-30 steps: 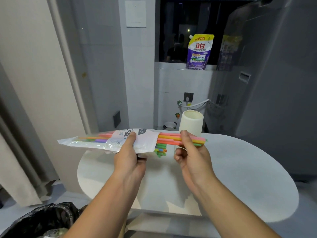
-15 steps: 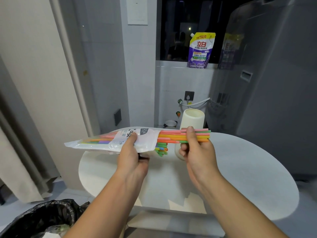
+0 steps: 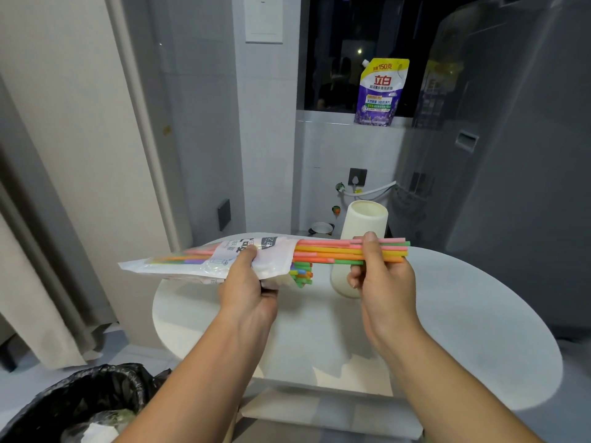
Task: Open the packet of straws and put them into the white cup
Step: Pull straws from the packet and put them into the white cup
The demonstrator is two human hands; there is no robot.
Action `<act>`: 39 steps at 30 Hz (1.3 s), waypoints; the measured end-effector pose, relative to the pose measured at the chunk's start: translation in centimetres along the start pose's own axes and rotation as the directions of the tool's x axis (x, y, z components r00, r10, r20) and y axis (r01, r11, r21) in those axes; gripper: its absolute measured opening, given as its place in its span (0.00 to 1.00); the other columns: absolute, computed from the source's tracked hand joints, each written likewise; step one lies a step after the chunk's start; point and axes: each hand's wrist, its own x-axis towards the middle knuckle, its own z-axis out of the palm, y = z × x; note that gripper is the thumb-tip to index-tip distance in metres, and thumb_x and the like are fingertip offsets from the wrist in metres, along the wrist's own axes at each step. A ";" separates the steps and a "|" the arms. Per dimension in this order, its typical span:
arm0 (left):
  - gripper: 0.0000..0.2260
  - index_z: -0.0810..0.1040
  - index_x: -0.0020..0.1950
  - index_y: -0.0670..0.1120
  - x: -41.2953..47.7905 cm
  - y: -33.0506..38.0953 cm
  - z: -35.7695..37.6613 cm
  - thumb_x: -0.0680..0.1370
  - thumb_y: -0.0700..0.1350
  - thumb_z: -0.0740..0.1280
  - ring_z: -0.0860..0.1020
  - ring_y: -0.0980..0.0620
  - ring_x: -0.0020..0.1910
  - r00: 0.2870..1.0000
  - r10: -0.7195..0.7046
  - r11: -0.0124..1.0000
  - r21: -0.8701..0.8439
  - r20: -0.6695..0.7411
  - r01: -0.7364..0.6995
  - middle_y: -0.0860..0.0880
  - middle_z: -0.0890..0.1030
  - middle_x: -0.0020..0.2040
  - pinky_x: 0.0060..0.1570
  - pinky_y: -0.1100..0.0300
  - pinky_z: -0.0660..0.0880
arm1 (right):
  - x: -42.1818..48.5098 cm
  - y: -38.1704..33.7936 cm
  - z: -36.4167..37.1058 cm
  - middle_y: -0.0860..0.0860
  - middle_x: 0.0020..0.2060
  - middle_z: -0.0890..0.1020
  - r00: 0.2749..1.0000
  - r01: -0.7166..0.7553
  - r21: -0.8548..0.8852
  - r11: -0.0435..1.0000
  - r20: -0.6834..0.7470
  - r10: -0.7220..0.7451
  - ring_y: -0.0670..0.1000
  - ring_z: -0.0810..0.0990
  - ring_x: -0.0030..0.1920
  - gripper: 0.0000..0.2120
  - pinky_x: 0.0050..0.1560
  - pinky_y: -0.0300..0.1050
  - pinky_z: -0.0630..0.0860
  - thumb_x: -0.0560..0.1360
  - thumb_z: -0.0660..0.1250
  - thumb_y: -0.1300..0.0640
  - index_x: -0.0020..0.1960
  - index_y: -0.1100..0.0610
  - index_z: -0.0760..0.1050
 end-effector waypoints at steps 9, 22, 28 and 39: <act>0.19 0.77 0.70 0.46 0.0 -0.1 -0.2 0.79 0.40 0.73 0.86 0.51 0.44 0.999 0.035 0.999 0.023 -0.003 -0.035 0.47 0.87 0.60 0.27 0.61 0.81 | 0.5 -0.3 -0.4 0.44 0.40 0.84 0.986 0.064 -0.081 0.995 0.158 -0.051 0.37 0.82 0.39 0.07 0.37 0.32 0.76 0.72 0.76 0.56 0.49 0.53 0.83; 0.20 0.75 0.71 0.48 -0.4 0.0 -0.1 0.80 0.41 0.72 0.85 0.53 0.41 1.000 -0.026 1.000 -0.005 0.002 0.027 0.49 0.86 0.58 0.31 0.60 0.83 | 0.8 -1.3 -0.8 0.40 0.24 0.78 0.990 0.140 -0.125 0.982 0.022 -0.138 0.40 0.77 0.28 0.09 0.35 0.40 0.72 0.76 0.72 0.53 0.37 0.51 0.80; 0.21 0.75 0.72 0.47 0.4 0.6 -0.4 0.80 0.41 0.72 0.85 0.51 0.44 0.999 -0.032 0.999 -0.027 -0.010 0.031 0.47 0.86 0.59 0.30 0.58 0.83 | 1.6 -1.6 -1.0 0.46 0.22 0.72 0.987 0.160 -0.150 0.976 0.034 -0.156 0.46 0.70 0.25 0.17 0.32 0.45 0.69 0.77 0.70 0.51 0.32 0.57 0.75; 0.22 0.75 0.71 0.47 0.7 -0.1 -0.4 0.78 0.40 0.74 0.86 0.50 0.45 0.999 -0.023 0.999 -0.031 -0.026 0.022 0.47 0.86 0.59 0.40 0.55 0.82 | 2.7 -1.8 -1.1 0.52 0.29 0.77 0.988 0.050 0.030 0.998 0.146 -0.053 0.49 0.74 0.31 0.07 0.37 0.45 0.73 0.77 0.72 0.56 0.46 0.60 0.83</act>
